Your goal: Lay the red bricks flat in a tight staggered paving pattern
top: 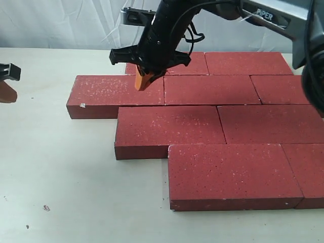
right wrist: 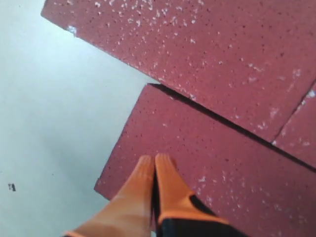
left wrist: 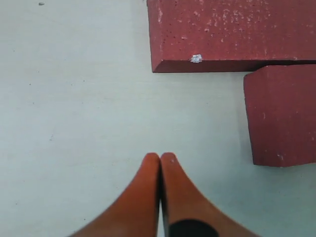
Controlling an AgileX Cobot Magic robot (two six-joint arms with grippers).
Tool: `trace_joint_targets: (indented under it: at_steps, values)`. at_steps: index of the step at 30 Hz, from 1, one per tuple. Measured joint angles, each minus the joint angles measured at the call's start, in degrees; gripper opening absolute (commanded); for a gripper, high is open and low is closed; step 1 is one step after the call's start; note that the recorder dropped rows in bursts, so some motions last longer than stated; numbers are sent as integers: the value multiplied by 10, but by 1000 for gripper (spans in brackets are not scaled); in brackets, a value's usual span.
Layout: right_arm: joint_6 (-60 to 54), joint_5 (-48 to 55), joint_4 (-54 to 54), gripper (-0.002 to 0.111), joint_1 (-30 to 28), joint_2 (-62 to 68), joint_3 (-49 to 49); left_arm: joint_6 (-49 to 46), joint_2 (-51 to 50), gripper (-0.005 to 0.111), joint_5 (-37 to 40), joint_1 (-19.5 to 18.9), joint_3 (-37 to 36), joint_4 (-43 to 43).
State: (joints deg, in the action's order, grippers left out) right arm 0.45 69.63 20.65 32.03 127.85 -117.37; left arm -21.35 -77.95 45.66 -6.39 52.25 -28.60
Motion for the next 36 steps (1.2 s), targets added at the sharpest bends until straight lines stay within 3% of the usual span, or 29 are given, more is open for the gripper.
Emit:
trace_joint_targets:
  at_steps: [9,18,29,36]
  values:
    - [-5,2,-30,-1,-34,-75,106,11,57,0,-26,75,-10,0]
    - [-5,2,-41,-1,-109,-147,179,27,57,0,-59,147,-10,0]
    - [-5,-34,-49,-1,-219,-250,298,30,70,0,-43,153,-10,4]
    - [7,-108,-97,-1,-262,-342,408,30,150,0,-34,153,-10,16]
